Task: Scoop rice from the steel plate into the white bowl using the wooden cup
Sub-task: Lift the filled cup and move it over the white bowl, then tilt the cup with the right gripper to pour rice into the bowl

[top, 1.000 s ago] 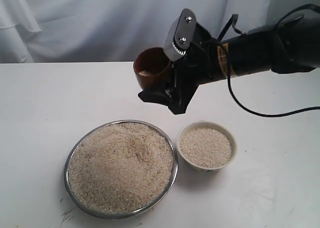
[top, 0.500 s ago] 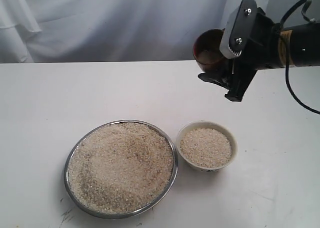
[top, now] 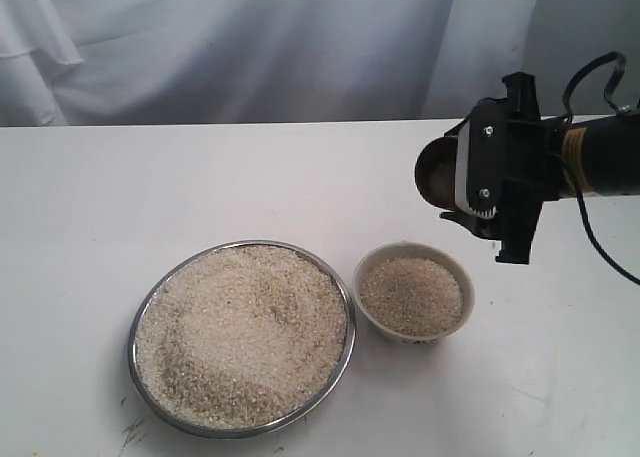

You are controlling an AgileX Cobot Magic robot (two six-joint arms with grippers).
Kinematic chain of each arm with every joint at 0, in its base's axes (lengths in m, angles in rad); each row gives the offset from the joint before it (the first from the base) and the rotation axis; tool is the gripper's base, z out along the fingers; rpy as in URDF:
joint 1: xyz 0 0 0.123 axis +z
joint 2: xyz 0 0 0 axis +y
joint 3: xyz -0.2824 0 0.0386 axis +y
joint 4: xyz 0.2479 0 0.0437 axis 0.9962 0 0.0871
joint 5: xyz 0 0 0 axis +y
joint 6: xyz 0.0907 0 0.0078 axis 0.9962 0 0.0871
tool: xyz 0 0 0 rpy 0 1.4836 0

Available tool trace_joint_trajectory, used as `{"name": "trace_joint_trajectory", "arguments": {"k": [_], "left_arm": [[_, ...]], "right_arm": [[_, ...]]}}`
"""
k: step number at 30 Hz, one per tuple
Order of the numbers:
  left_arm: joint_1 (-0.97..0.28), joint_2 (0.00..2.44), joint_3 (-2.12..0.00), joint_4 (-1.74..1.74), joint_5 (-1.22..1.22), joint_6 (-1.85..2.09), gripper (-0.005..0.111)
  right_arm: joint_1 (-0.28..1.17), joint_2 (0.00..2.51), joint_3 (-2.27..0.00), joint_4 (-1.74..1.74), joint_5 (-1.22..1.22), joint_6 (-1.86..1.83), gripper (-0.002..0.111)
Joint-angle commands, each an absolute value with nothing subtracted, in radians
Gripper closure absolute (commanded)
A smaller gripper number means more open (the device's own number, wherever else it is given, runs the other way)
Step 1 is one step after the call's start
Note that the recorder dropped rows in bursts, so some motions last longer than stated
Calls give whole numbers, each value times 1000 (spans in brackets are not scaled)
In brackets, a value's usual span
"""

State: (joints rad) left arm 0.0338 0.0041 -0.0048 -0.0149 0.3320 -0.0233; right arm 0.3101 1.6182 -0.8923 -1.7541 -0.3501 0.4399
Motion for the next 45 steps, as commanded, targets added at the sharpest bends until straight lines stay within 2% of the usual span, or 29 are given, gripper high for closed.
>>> {"name": "trace_joint_trajectory", "arguments": {"k": [1,9,15,34,45], "left_arm": [[31,0,0,-14,319,-24,107],[31,0,0,-14,319,-24,107],[31,0,0,-14,319,-24,107],[31,0,0,-14,319,-24,107],[31,0,0,-14,319,-24,107]], "right_arm": [[320,1605,-870,-1744,-250,263,108],[392,1616,-870,-1744,-221,89,108],[459,1648,-870,-1744,-28,-90,108],[539,1654,-845,-1744,84,-411,108],[562,1654,-806,-1744,84,-431,108]]}}
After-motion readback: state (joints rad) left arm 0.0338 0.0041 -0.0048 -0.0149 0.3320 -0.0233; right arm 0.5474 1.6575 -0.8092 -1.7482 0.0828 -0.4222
